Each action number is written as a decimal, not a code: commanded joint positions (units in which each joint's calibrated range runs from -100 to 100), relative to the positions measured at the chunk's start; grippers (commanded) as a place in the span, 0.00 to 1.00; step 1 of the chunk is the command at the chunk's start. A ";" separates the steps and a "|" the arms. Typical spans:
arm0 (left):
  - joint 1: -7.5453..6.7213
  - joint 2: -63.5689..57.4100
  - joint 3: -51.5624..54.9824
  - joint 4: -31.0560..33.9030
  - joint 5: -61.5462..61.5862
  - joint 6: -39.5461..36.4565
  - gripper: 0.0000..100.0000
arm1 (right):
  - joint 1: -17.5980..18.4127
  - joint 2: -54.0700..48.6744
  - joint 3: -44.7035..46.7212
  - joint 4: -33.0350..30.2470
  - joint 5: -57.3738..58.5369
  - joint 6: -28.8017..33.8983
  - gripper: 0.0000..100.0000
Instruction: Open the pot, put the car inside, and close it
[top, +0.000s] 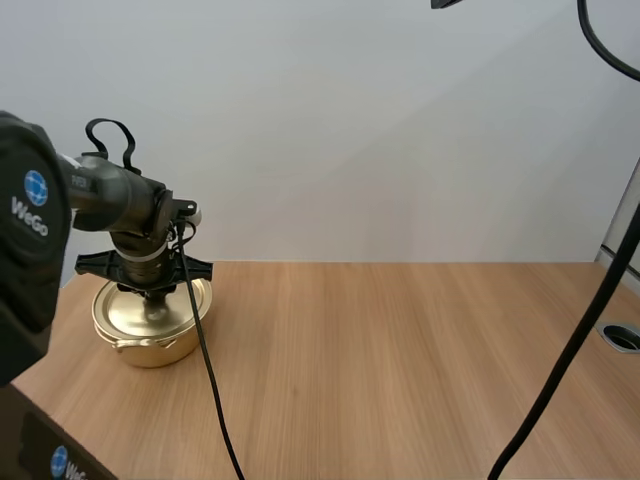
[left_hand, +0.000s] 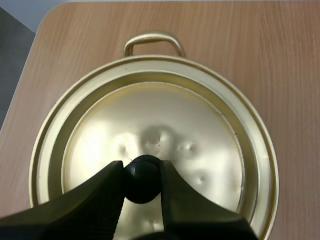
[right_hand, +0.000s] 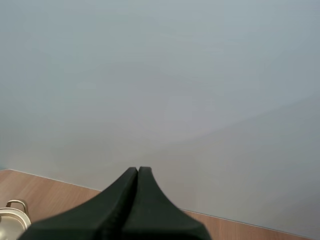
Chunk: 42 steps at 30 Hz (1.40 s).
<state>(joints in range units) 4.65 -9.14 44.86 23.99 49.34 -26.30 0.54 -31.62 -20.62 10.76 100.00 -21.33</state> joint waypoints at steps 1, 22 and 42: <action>0.01 0.94 0.04 -0.06 0.02 -0.04 0.00 | 0.01 -0.41 0.04 0.08 0.00 0.02 0.00; 0.01 6.05 0.04 -0.96 -0.56 -0.04 0.00 | 0.01 -1.26 0.04 0.18 0.00 0.02 0.00; 0.01 5.93 -3.69 8.18 4.44 -0.04 1.00 | 0.01 -1.26 0.04 3.95 0.00 0.02 0.00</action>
<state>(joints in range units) 4.65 -3.05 41.46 31.63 53.60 -26.26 0.54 -32.87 -20.62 14.77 100.00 -21.33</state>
